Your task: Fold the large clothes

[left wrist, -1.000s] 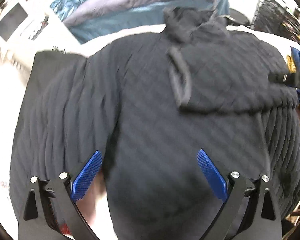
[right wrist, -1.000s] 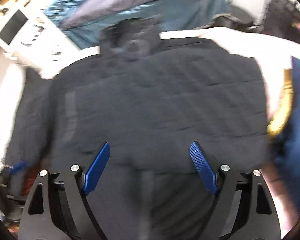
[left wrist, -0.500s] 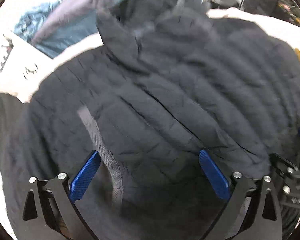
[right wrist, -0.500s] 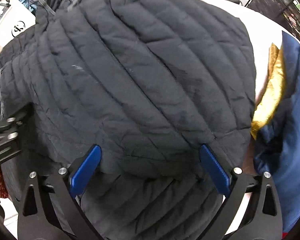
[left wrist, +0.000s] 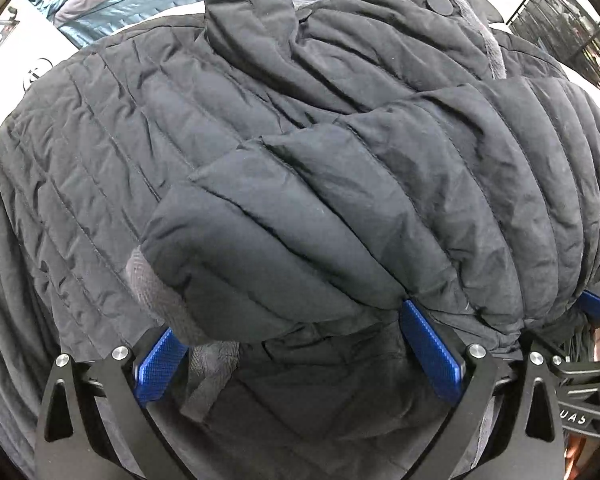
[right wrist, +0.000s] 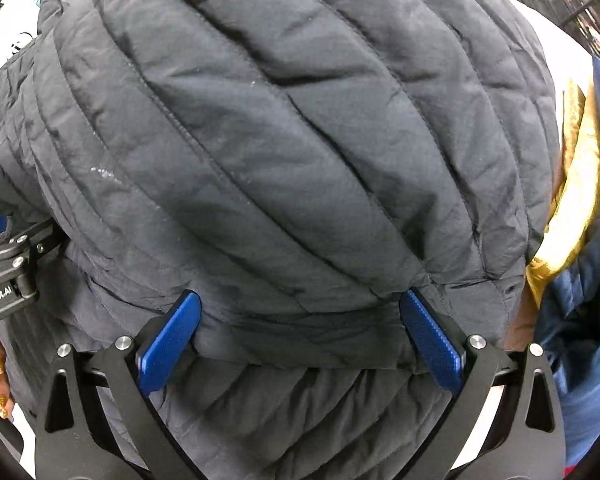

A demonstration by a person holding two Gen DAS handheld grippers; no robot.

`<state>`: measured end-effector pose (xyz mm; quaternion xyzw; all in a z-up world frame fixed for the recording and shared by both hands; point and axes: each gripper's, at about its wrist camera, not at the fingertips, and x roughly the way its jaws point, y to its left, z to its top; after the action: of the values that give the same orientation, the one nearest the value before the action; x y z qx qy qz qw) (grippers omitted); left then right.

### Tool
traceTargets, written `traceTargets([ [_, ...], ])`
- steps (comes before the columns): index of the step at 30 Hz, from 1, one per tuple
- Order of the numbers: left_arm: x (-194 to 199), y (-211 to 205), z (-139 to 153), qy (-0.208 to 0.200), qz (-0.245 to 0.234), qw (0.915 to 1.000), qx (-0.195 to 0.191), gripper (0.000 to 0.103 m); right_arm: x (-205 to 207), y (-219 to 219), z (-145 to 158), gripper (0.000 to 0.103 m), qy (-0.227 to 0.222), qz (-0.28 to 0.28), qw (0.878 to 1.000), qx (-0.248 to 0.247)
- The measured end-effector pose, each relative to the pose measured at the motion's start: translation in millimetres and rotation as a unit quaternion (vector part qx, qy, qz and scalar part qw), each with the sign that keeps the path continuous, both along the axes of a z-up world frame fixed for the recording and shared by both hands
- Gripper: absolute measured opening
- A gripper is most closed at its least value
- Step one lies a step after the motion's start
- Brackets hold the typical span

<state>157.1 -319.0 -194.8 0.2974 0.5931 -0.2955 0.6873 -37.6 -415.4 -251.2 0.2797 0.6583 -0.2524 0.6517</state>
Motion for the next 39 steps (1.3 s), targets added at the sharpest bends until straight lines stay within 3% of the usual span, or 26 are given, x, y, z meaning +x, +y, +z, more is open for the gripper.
traceTargets([
  [12,-25.1,12.6,2.1,-0.020,-0.003,0.9996,-0.021,0.098,-16.2,17.2,0.1,0.099,-0.009,-0.007,1.000,-0.019],
  [20,-41.6,43.4,28.5,-0.015,0.019,0.9992,-0.032,0.097,-33.8,33.6,34.9,0.098,-0.009,-0.020,0.999,-0.026],
  [25,-67.9,94.8,48.9,-0.052,0.012,0.9975,-0.046,0.097,-49.1,58.7,66.8,0.098,-0.061,-0.011,0.997,-0.041],
  [30,-89.6,163.0,54.5,-0.051,0.035,0.9970,-0.047,0.097,-63.0,101.1,80.2,0.098,-0.074,0.027,0.996,-0.033],
  [35,-99.7,234.0,59.6,-0.047,0.088,0.9938,-0.050,0.096,-70.0,145.3,83.5,0.098,-0.075,0.076,0.994,-0.004],
  [39,-90.2,278.0,68.4,-0.044,0.148,0.9862,-0.059,0.095,-69.3,176.2,85.4,0.098,-0.070,0.120,0.990,0.007],
])
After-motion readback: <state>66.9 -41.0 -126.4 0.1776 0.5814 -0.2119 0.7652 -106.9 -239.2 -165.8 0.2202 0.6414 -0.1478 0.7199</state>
